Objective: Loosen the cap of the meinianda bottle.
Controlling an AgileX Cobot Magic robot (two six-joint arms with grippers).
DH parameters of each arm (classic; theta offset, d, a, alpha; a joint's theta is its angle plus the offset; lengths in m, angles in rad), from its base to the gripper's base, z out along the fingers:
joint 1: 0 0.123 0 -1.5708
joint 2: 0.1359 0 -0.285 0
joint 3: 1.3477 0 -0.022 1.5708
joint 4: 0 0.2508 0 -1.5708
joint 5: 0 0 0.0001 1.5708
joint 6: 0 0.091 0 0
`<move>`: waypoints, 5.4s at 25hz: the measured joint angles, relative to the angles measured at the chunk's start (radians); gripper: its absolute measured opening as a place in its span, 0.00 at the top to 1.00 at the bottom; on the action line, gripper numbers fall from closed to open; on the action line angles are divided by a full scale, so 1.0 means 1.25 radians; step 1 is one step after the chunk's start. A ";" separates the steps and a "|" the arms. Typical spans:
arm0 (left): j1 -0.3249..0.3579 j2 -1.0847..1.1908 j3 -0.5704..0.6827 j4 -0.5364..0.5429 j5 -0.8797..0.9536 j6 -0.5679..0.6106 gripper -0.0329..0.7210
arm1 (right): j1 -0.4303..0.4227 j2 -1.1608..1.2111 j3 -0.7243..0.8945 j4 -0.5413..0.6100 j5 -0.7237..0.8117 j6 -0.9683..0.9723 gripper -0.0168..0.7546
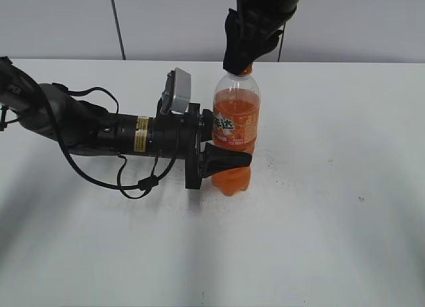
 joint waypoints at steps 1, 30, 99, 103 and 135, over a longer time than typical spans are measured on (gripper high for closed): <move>0.000 0.000 -0.001 0.002 0.000 0.000 0.42 | 0.001 0.000 0.000 -0.002 0.001 -0.010 0.62; 0.001 0.000 -0.003 0.028 -0.008 0.002 0.42 | -0.003 -0.127 0.005 -0.093 0.007 0.171 0.62; 0.001 -0.083 -0.003 0.086 -0.006 -0.021 0.18 | -0.511 0.046 0.578 0.141 -0.429 0.473 0.27; 0.001 -0.133 -0.003 0.086 -0.006 -0.035 0.18 | -0.511 0.038 0.578 0.141 -0.407 0.473 0.27; 0.019 -0.576 -0.003 -0.360 1.377 -0.055 0.18 | -0.511 -0.368 0.520 0.174 -0.226 0.473 0.27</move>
